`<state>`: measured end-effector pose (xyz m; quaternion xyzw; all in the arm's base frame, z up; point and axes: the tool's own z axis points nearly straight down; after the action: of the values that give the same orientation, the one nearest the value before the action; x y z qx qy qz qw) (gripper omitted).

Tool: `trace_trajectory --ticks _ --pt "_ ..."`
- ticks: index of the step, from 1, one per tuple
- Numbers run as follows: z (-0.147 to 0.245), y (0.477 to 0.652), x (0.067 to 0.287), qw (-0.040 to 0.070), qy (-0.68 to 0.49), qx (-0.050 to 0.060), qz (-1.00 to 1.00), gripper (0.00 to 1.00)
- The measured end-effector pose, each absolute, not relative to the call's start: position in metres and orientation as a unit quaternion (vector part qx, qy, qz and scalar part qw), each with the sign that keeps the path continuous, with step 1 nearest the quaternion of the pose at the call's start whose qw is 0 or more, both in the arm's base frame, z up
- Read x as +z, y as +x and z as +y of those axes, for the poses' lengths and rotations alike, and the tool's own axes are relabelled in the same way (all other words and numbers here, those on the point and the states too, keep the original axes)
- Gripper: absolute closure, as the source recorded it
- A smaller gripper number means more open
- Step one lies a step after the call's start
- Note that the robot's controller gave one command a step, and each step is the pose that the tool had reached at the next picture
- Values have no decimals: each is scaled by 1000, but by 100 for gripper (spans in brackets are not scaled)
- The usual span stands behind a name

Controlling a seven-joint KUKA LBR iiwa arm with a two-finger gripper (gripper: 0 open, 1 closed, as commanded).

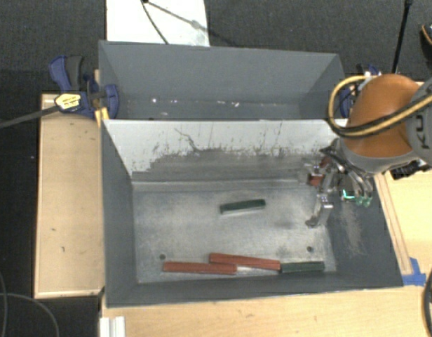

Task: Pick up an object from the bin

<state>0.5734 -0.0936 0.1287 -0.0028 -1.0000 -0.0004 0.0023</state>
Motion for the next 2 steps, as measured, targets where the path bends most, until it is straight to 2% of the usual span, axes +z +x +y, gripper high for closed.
trace_trajectory --ticks 1,2 --pt "-43 572 72 1 48 -2 -999 0" --pt "10 589 71 -3 7 -2 -1000 0"
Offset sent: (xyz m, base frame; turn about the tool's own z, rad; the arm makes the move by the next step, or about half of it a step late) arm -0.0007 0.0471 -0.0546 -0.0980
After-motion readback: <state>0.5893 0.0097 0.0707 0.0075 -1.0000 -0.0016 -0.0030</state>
